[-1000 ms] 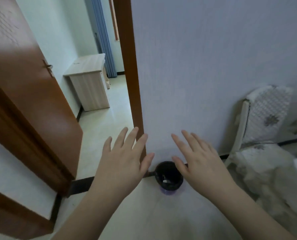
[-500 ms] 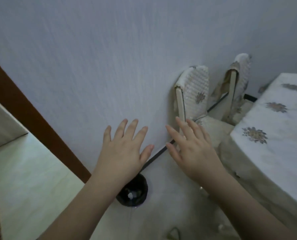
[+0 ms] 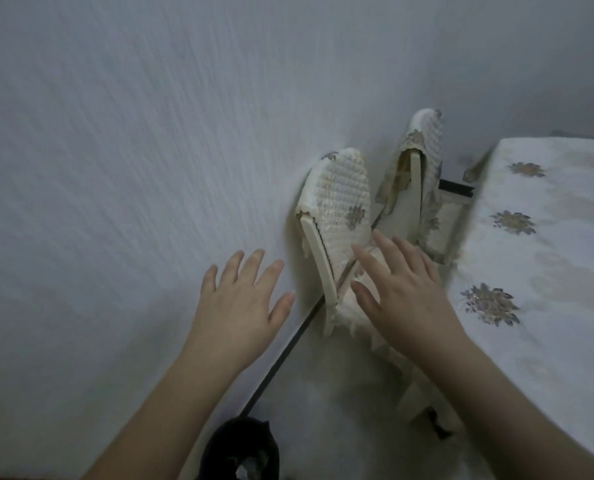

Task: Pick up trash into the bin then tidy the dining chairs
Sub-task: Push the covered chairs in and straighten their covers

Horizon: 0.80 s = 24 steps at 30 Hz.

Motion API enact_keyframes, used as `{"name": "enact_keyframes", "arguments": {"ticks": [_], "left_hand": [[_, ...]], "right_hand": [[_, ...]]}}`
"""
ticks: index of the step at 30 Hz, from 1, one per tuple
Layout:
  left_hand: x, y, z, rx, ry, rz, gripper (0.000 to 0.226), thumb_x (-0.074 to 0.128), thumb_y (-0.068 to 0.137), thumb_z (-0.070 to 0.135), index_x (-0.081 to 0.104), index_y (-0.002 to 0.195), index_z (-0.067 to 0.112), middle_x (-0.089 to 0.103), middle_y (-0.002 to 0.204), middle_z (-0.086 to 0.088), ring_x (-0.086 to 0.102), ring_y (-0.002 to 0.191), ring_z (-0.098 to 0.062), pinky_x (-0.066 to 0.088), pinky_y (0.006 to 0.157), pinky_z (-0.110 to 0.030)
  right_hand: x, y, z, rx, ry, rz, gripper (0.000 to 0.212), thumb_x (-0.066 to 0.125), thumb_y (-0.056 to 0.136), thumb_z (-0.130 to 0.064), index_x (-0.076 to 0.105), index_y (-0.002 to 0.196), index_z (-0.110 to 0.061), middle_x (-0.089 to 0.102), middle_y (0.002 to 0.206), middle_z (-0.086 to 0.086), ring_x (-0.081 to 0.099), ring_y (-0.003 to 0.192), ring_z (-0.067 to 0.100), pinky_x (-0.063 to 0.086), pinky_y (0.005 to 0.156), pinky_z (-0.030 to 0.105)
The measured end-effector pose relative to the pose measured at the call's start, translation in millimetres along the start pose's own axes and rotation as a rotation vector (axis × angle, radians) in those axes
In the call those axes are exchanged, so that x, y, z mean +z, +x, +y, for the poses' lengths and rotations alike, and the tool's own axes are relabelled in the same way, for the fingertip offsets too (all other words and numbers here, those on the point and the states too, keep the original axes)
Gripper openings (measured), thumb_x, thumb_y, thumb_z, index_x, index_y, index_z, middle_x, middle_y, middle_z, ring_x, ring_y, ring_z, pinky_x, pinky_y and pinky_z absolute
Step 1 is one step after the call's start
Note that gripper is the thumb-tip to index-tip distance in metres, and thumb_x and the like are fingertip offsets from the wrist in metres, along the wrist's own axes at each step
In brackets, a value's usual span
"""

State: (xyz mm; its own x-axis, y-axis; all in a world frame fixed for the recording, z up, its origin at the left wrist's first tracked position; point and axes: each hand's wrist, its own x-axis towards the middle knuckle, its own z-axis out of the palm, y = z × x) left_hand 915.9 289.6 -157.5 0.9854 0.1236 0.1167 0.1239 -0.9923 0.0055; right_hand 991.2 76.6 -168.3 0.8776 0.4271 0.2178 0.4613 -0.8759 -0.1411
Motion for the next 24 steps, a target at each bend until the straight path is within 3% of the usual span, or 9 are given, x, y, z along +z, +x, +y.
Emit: {"name": "enact_keyframes", "arguments": {"ticks": [5, 8, 13, 19, 24], "left_hand": [[26.5, 80.6, -20.1, 0.084, -0.025, -0.033, 0.078, -0.004, 0.082, 0.064, 0.024, 0.148, 0.033, 0.022, 0.158, 0.000, 0.016, 0.145, -0.024, 0.015, 0.115, -0.051], [30.8, 129.7, -35.1, 0.128, -0.062, 0.040, 0.068, 0.008, 0.089, 0.063, 0.035, 0.142, 0.032, 0.035, 0.152, -0.003, 0.029, 0.141, -0.028, 0.024, 0.111, -0.055], [42.2, 213.9, -48.5, 0.195, -0.059, 0.090, 0.052, 0.030, 0.093, 0.052, 0.050, 0.133, 0.026, 0.050, 0.139, -0.007, 0.044, 0.130, -0.032, 0.035, 0.101, -0.057], [67.7, 282.1, -49.7, 0.219, -0.016, 0.062, 0.053, 0.034, 0.090, 0.051, 0.057, 0.126, 0.021, 0.058, 0.130, -0.011, 0.054, 0.119, -0.036, 0.044, 0.093, -0.057], [86.9, 343.4, -45.4, 0.218, -0.037, 0.124, 0.048, 0.039, 0.088, 0.045, 0.058, 0.124, 0.019, 0.060, 0.124, -0.008, 0.057, 0.113, -0.030, 0.047, 0.088, -0.049]], "right_hand": [[17.6, 63.1, 1.1, 0.031, -0.034, -0.014, 0.055, 0.029, 0.098, -0.050, 0.026, 0.148, -0.030, 0.021, 0.158, 0.003, 0.016, 0.144, 0.026, 0.008, 0.116, 0.040], [20.5, 105.1, -1.8, 0.059, -0.032, -0.022, 0.058, 0.029, 0.097, -0.052, 0.015, 0.150, -0.033, 0.011, 0.160, -0.001, 0.006, 0.146, 0.022, -0.001, 0.115, 0.035], [26.5, 163.7, 4.0, 0.105, -0.061, 0.007, 0.058, 0.030, 0.097, -0.052, 0.016, 0.150, -0.033, 0.013, 0.159, 0.000, 0.006, 0.146, 0.022, 0.000, 0.116, 0.036], [41.0, 227.4, 33.2, 0.131, -0.042, -0.011, 0.058, 0.029, 0.097, -0.051, 0.015, 0.150, -0.033, 0.011, 0.160, 0.000, 0.003, 0.146, 0.021, 0.001, 0.116, 0.036], [68.0, 298.3, 75.0, 0.105, -0.027, -0.007, 0.060, 0.032, 0.097, -0.050, 0.016, 0.151, -0.029, 0.014, 0.159, 0.002, 0.007, 0.145, 0.024, 0.006, 0.117, 0.039]]}}
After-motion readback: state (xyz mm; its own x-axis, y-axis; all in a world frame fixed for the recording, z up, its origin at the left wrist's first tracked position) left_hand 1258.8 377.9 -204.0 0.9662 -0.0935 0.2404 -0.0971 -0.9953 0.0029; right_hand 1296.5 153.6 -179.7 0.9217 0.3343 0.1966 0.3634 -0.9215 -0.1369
